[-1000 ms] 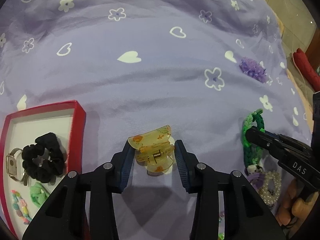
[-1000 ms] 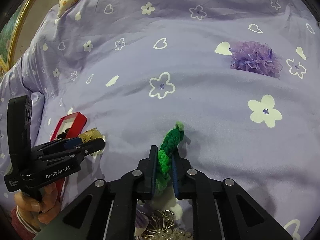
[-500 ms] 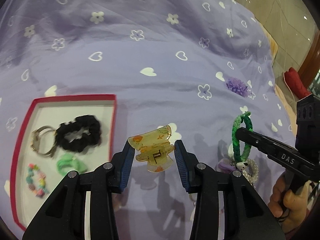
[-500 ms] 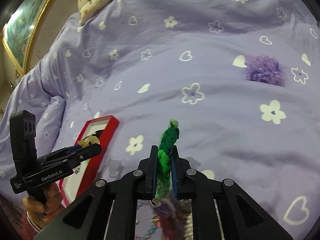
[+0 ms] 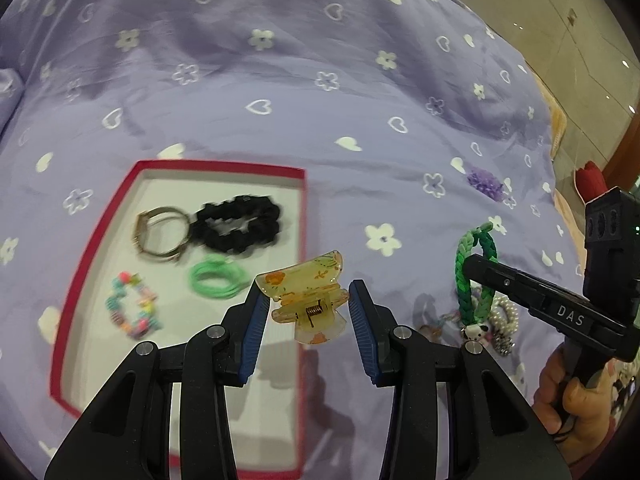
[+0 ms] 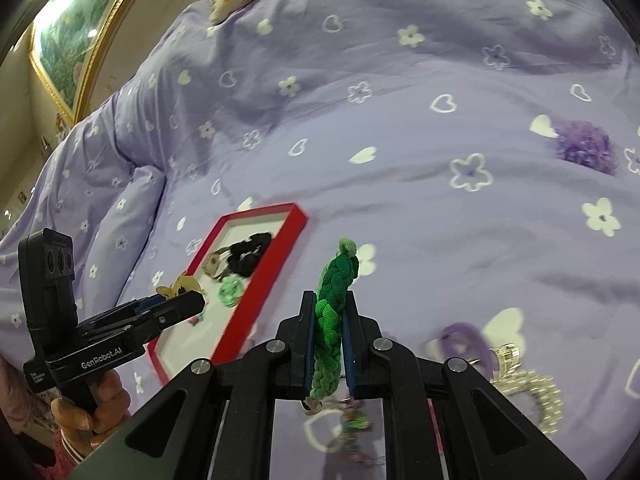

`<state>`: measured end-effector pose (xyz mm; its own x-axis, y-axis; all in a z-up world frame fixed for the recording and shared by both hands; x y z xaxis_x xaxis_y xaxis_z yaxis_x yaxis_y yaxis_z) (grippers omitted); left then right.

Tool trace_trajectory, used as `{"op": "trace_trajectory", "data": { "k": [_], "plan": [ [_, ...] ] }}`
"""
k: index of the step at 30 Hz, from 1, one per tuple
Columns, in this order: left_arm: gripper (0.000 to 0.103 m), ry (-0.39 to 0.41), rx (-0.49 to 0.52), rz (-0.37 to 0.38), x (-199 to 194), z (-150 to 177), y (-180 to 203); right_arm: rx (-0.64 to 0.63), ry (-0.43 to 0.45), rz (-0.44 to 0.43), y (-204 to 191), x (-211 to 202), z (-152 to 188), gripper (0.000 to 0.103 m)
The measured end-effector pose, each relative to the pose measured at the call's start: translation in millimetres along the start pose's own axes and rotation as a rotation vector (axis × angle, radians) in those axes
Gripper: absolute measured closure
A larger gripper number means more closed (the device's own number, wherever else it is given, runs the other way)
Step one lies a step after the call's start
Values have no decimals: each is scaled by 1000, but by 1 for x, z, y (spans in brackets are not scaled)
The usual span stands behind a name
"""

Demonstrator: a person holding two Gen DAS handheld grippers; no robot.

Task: Organize jewelry
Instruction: 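Carry hair claw and braided band into the tray and lower them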

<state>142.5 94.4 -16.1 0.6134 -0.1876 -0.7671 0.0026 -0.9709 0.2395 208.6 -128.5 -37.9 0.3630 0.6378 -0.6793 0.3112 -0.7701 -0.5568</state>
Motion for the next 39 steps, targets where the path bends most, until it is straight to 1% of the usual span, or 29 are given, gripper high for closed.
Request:
{"op": "trace_trajectory", "data": {
  "k": [9,20,25,29,39],
  "plan": [
    [64,10,-53,-48,-19,18,-43,-56,-44,-54,-44,24,13,92],
    [64,-11,-89,-112,-23,32,-86,-124,-97,-101,-88,56,16,92],
    [64,-42,-103,-141,-15,36,-106,-158,-125,-120,-109,75,18,92],
    [64,-59,-111,-156,-6,37,-117,-167,-147,-123,-117,90,19,92],
    [64,-103,-90,-192,28,21,-131,-203,-199,-89,-128,133,10,92]
  ]
}}
Point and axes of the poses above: each gripper's, at about its wrist camera, not at the fingertips, and x roughly the way its jaws point, y to its right, z to its underside, the point moved 1 cm from there along x, roughly the way its jaws point, and after that the axes turned 1 degree about -z, right-handed, at the moved point
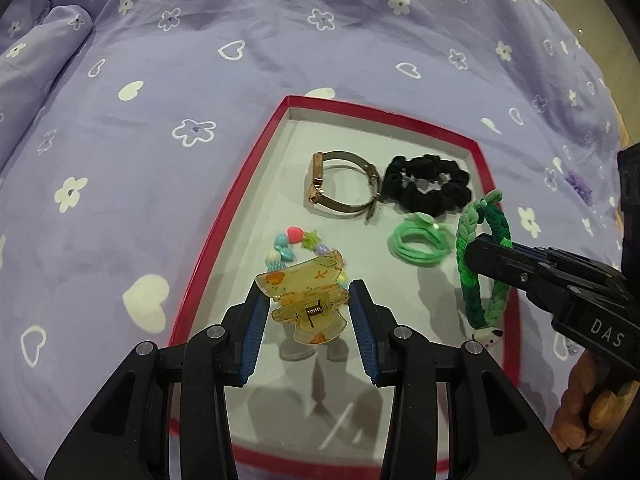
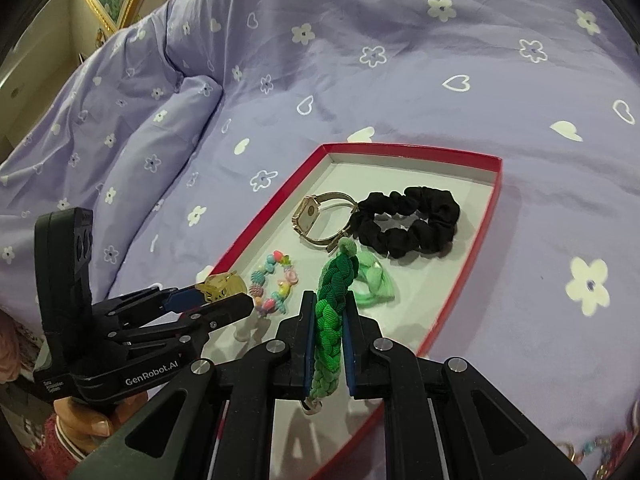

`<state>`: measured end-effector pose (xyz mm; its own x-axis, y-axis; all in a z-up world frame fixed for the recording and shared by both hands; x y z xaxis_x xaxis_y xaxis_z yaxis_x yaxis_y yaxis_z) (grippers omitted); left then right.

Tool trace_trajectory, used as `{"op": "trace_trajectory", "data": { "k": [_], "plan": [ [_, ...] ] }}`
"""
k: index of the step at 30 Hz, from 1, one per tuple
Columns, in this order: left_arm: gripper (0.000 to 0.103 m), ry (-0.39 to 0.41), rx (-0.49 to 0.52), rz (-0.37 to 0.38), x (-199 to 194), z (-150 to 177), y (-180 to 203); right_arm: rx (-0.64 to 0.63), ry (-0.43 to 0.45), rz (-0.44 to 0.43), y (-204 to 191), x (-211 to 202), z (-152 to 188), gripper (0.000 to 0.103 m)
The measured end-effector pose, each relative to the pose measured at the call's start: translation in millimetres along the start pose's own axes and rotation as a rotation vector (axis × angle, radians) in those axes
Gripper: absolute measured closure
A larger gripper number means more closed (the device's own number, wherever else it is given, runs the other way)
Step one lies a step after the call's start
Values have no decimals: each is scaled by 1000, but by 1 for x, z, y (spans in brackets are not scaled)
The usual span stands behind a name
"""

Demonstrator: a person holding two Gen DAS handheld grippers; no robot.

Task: Organize jewelry
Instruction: 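Carry hair claw and braided band into the tray and lower them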

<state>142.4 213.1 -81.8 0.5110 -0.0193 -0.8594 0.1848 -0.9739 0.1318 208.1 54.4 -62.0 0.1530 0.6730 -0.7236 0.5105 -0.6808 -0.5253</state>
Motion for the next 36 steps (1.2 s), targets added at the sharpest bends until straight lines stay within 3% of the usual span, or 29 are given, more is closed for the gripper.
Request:
{"op": "trace_trajectory", "data": {
  "k": [9,19,31,36],
  "plan": [
    [64,-16,16,-21,17,-4,1,-31,-52,48,5,28,-3,90],
    [63,-15,19,-15,18,-5,0,-36,-50,46,8,27,-2,88],
    [63,-15,22,-18,15,-4,0,-26,-38,35,6,20,-2,71],
    [58,-13,13,-7,10,-3,0,-24,-23,42,6,14,-3,64]
  ]
}}
Point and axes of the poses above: each gripper's, at about its wrist camera, not at the fingertips, and x roughly the way its jaws point, y to its right, z to its underside, the point moved 1 cm from there along x, roughly the way its jaws point, and after that the axes turned 1 degree about -z, right-handed, at the moved point
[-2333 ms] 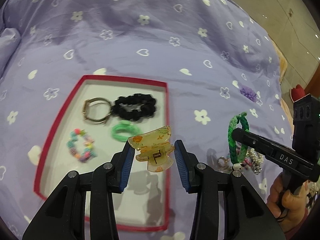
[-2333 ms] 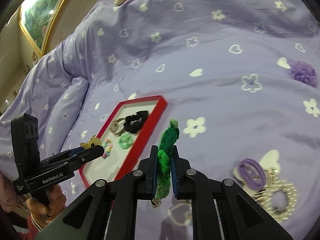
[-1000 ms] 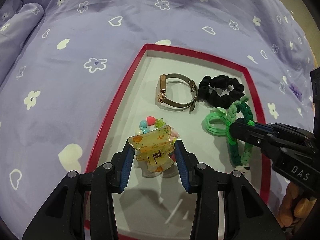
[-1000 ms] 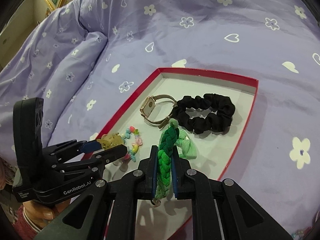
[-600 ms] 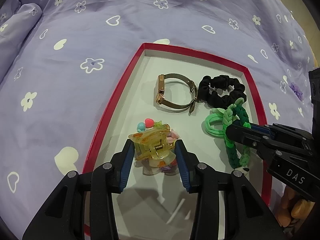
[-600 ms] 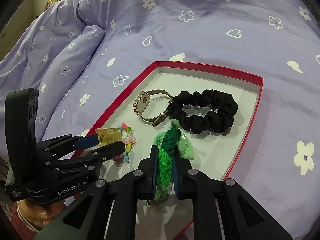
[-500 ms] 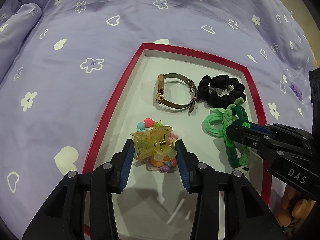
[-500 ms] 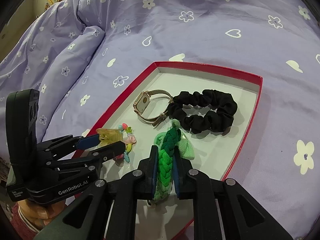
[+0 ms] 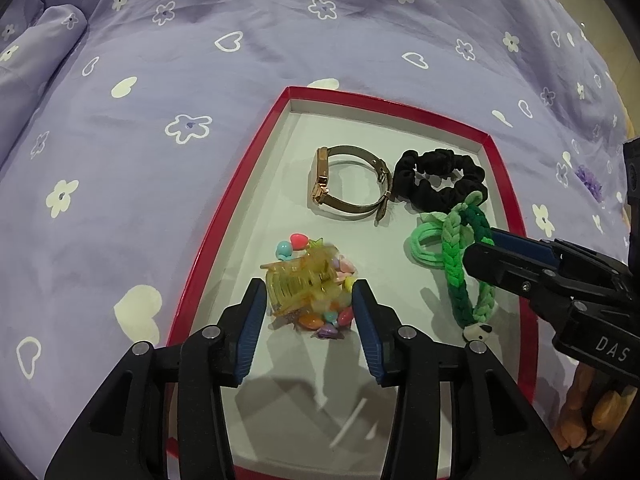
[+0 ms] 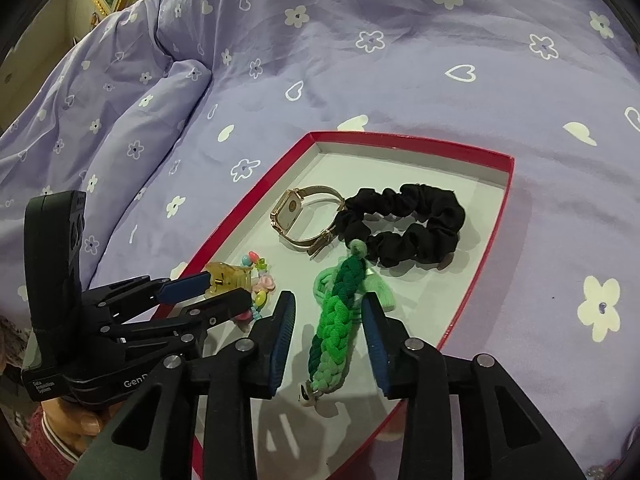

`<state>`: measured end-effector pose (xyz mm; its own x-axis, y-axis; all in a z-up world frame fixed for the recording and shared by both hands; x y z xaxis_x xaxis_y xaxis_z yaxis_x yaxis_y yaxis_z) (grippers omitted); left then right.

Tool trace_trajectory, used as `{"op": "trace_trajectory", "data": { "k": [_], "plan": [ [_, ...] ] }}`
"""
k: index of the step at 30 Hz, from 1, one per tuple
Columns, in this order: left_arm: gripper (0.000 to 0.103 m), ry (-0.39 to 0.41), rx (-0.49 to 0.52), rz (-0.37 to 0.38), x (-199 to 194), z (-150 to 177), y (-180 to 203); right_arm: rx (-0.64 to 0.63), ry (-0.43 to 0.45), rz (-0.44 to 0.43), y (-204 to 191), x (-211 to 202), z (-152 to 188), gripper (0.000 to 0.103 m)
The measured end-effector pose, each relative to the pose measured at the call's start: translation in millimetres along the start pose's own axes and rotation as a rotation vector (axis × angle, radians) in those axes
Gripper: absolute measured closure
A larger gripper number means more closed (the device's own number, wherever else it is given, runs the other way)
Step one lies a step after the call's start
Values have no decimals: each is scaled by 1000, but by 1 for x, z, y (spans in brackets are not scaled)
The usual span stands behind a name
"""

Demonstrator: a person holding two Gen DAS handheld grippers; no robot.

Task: Organize jewelry
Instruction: 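Carry hair claw and braided band into the tray and lower them, then open both tools and move them back over the loose jewelry pile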

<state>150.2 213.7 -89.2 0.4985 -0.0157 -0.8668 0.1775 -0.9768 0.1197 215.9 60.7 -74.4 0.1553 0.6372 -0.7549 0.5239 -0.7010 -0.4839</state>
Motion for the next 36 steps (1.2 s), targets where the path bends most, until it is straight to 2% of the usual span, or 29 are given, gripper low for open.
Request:
{"op": "trace_trajectory", "data": {
  "k": [8,18,27,36],
  "plan": [
    [54,-1,11,2,-7,2,5,12,34,-1,4,-20,-1,61],
    [52,23,-14,12,-28,7,8,47,114,-6,13,-76,16,55],
    [45,89,-62,87,-72,21,28,126,190,45,48,-140,49,47],
    [42,110,-17,152,-95,33,71,214,239,126,92,-196,93,45]
  ]
}}
Point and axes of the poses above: each gripper's, at about its wrist camera, not at the fingertips, and x roughly the way its jaws point, y to its right, z to its underside, the point moved 1 cm from there along x, roughly the way its jaws point, and after that the axes turned 1 degree about -z, right-handed, at the moved point
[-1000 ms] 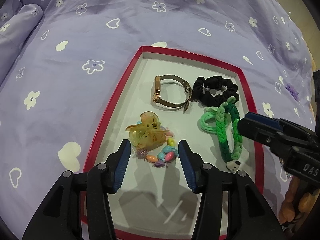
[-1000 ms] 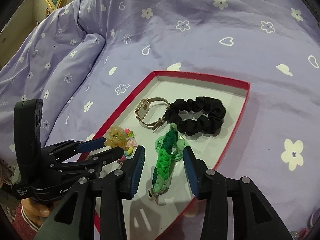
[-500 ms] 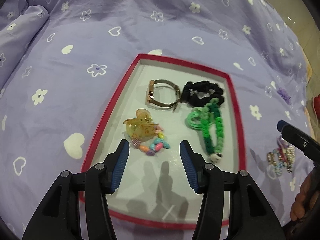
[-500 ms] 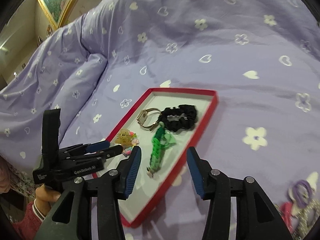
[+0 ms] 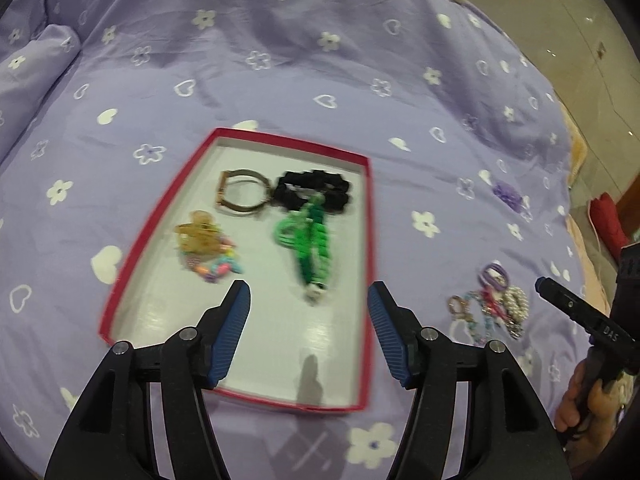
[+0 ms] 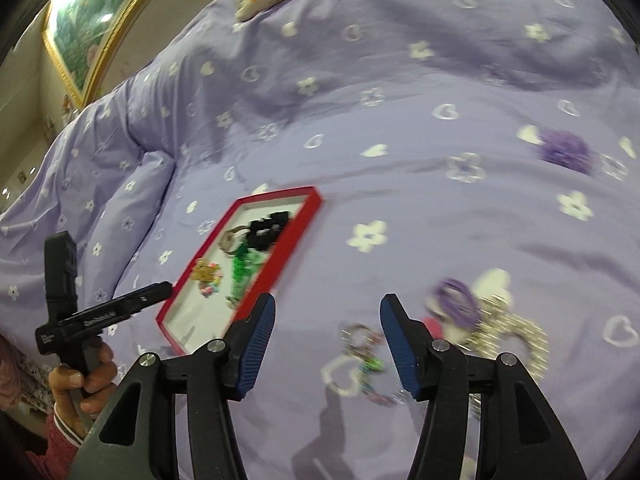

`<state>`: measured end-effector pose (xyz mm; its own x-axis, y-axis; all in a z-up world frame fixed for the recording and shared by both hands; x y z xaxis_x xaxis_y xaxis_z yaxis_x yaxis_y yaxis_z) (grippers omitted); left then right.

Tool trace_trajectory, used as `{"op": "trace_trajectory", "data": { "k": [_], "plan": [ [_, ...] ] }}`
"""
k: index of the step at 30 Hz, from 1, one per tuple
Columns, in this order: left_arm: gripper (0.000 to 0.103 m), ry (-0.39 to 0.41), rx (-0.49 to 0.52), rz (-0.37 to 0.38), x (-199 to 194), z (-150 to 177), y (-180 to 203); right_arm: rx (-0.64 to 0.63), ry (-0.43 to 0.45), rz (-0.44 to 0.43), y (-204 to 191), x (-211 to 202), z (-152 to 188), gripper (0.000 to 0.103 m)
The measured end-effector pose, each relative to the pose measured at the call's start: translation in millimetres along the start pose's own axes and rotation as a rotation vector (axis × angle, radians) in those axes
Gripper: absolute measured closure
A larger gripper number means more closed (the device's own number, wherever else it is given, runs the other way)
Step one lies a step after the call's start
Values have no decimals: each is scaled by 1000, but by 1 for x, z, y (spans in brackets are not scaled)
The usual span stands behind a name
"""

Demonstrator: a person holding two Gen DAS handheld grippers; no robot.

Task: Organize jewelry
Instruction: 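Open both tools and move them back over the loose jewelry pile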

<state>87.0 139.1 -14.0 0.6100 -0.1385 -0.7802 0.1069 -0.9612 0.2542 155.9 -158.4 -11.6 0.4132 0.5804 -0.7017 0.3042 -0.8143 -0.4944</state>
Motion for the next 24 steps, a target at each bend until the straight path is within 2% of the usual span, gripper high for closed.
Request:
{"op": "trace_trajectory", "data": {
  "k": [12,24],
  "plan": [
    [41,-52,106,69,13,15,65,117,33,118,72,-51,35,43],
    [41,-107,195,101,27,33,110,141,44,140,95,-63,45,43]
  ]
}}
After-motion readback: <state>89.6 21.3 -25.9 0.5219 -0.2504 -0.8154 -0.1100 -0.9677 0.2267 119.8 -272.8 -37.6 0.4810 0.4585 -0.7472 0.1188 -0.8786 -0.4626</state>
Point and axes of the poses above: each gripper's, at about its wrist camera, not at the fingertips, and x roughly the way its jaws point, y to its right, z to its underside, the point moved 1 cm from there along x, roughly the way its jaws point, and after that the axes turned 1 degree about -z, right-handed, at the moved point
